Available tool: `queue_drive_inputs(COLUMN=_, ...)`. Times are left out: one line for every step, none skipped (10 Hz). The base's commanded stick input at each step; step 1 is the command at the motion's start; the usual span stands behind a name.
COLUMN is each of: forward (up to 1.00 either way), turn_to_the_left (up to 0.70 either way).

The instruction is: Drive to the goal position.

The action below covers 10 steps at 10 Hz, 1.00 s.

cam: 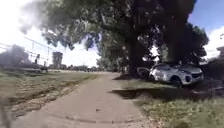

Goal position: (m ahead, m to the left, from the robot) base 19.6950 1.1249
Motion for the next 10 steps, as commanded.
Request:
queue_drive_inputs(forward=1.0, turn_to_the_left=0.24)
queue_drive_inputs(forward=1.0, turn_to_the_left=0.3)
queue_drive_inputs(forward=1.0, turn_to_the_left=0.0)
queue_drive_inputs(forward=1.0, turn_to_the_left=0.0)
queue_drive_inputs(forward=1.0, turn_to_the_left=0.0)
queue_drive_inputs(forward=1.0, turn_to_the_left=0.0)
queue_drive_inputs(forward=1.0, turn_to_the_left=0.0)
queue_drive_inputs(forward=1.0, turn_to_the_left=0.0)
queue_drive_inputs(forward=1.0, turn_to_the_left=0.0)
queue_drive_inputs(forward=1.0, turn_to_the_left=0.0)
